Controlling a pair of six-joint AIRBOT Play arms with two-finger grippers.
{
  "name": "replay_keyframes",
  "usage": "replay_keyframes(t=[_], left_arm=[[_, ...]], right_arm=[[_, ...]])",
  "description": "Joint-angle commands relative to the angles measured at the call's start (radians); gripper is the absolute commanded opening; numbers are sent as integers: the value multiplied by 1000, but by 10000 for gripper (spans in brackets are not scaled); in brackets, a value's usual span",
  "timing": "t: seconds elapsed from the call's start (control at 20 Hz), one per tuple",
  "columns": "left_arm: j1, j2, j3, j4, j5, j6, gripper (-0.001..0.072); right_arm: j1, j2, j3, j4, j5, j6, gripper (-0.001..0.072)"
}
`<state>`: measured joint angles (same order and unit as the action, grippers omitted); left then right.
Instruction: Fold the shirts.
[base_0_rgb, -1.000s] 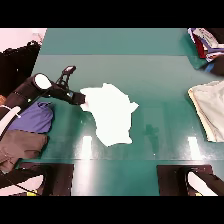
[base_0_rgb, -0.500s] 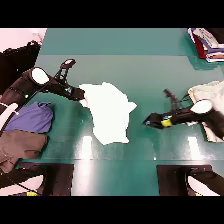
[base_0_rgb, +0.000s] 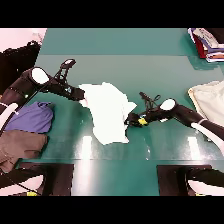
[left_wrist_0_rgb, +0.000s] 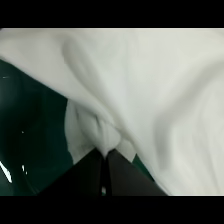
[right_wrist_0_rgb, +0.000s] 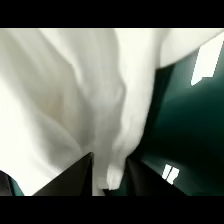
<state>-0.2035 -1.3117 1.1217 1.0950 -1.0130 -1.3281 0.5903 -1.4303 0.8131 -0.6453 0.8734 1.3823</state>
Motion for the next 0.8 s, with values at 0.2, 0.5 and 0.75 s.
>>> replay_keyframes(t=[0.2, 0.5, 0.75], left_arm=[[1, 47, 42, 108, -18, -3, 23], [1, 228, 318, 366, -73, -6, 23], [1, 347, 519, 367, -38, 1, 23]], right_arm=[[-30, 17, 140, -198, 53, 14, 15], [-302, 271, 388, -484, 243, 95, 15], [-473, 444, 601, -483, 245, 68, 15]])
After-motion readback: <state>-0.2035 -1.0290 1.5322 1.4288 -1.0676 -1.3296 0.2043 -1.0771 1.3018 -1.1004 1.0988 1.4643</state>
